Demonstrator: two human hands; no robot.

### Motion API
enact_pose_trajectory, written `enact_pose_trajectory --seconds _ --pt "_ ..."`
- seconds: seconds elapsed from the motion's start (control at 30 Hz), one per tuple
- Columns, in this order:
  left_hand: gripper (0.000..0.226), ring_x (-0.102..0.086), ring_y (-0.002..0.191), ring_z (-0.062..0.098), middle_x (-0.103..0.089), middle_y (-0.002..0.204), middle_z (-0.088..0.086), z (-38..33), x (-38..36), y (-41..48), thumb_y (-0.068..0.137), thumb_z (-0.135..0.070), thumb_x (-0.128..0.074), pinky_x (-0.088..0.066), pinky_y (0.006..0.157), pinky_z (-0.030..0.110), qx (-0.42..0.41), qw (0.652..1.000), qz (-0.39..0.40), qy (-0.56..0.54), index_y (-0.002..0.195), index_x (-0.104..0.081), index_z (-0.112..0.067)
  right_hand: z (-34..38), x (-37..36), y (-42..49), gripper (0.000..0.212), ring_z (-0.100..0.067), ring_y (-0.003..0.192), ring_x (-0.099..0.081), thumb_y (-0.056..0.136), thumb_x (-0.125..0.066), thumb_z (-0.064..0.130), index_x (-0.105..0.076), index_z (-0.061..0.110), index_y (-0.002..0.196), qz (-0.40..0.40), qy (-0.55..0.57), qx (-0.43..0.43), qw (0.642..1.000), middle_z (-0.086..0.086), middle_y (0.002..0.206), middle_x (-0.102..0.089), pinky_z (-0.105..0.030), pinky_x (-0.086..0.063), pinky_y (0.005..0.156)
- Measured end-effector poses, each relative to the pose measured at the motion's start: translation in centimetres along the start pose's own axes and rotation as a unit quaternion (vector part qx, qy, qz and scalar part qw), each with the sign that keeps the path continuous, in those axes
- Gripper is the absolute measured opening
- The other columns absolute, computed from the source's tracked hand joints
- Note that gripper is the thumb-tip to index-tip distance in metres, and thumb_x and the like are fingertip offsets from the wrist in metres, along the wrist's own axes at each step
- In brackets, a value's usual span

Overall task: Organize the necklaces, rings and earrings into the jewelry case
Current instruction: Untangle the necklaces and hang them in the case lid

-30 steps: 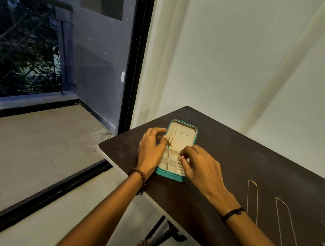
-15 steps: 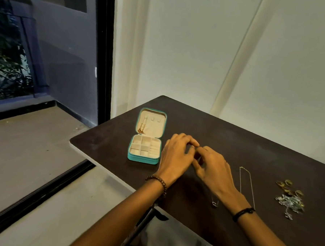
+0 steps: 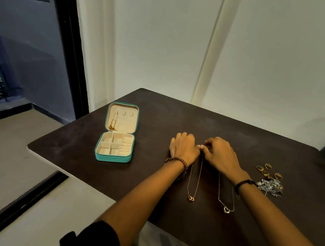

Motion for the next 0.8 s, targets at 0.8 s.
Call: enact_pose_trajectory --seconds 0.8 --pt "0.013 -0.060 0.100 0.027 -0.063 0.110 0.011 -0.5 1.0 -3.6 0.096 -0.012 -0.054 -0.050 0.078 0.038 0.044 0.973 0.062 -0.216 0.109 -0.055 -0.008 2.2 1.9 -3.0 0.007 -0.017 0.080 -0.059 0.099 -0.055 0.010 -0.049 0.014 0.099 0.063 0.174 -0.024 0.983 0.000 0.089 -0.061 -0.025 -0.045 0.061"
Point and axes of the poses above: each hand's wrist, its own y-axis towards the middle knuckle, its own x-axis out of the back of the hand, z = x × y, the point moved 3 cm from there along y, towards the middle knuckle
